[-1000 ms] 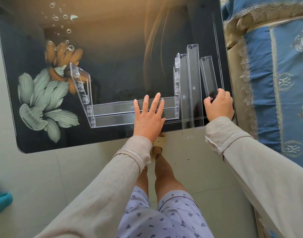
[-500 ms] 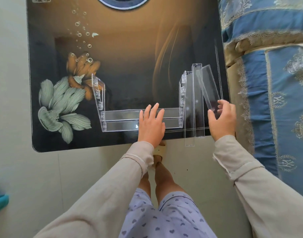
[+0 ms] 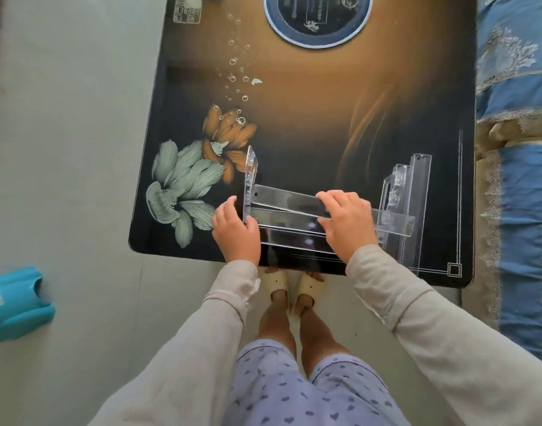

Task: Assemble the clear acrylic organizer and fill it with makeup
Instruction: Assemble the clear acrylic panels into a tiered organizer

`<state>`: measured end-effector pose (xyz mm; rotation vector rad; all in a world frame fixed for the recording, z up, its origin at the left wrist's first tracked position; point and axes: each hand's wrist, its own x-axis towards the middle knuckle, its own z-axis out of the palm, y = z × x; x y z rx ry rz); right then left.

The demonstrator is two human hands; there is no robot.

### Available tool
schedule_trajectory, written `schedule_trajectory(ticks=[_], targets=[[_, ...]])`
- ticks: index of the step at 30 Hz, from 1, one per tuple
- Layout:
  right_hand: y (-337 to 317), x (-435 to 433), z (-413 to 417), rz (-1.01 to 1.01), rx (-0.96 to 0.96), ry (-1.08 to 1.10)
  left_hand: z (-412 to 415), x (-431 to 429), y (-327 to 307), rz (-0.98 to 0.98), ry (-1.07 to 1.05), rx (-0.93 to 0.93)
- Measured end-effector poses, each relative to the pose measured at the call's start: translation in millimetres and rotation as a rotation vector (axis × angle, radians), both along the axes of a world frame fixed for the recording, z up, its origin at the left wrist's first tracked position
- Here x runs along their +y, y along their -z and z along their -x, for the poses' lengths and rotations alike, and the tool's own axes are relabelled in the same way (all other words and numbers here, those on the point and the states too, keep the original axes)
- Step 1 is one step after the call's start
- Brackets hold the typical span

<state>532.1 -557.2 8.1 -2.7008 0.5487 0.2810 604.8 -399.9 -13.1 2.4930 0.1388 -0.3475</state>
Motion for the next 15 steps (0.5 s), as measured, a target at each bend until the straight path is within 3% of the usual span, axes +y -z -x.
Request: schedule_trajectory(ticks=[7,15], targets=[[13.9,-2.5,-18.3,0.013,0.025,-0.046,-29.9,-2.1,8.5,0.15,0.048,0.269],[23.4,-2.1,-21.1,-0.02,0.082,-0.062,-33.9,1.3,6.1,0.177,0.082,0.309]])
